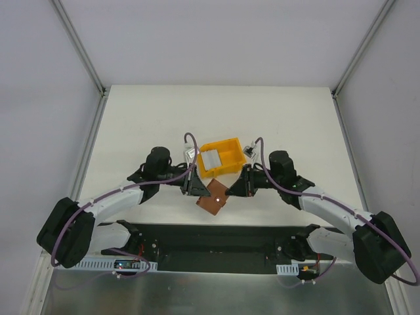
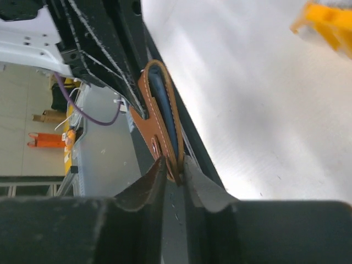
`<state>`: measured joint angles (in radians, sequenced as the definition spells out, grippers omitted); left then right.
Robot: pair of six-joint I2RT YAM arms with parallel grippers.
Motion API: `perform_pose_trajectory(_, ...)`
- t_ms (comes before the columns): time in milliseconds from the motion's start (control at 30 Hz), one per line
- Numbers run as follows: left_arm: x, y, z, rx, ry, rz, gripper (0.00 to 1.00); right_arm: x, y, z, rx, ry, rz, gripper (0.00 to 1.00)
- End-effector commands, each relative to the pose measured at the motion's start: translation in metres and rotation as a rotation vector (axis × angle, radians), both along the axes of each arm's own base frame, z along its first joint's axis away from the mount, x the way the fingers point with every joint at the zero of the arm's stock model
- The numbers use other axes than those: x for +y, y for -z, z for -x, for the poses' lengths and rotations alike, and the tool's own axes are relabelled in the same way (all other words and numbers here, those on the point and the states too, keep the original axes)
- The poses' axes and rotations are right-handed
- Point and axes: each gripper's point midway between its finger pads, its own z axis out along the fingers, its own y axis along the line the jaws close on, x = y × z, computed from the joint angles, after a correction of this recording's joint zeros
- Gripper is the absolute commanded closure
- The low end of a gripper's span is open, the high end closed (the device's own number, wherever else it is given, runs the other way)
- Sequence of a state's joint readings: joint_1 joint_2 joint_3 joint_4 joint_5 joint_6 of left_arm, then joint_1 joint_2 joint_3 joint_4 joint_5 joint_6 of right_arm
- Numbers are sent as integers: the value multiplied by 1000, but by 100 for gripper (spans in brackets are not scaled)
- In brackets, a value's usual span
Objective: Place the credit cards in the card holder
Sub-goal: Open the card holder at the center of the board.
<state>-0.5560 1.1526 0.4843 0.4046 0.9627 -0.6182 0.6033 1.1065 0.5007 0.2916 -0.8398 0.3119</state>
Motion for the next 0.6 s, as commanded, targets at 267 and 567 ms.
perform_pose_trajectory(267,4,95,8,129,27,-239,100,-30,37,-6,-49,152,188,59)
perform_pose_trajectory(567,-3,124,1,149,4,-340,100,5,65,11,-12,75,267,58)
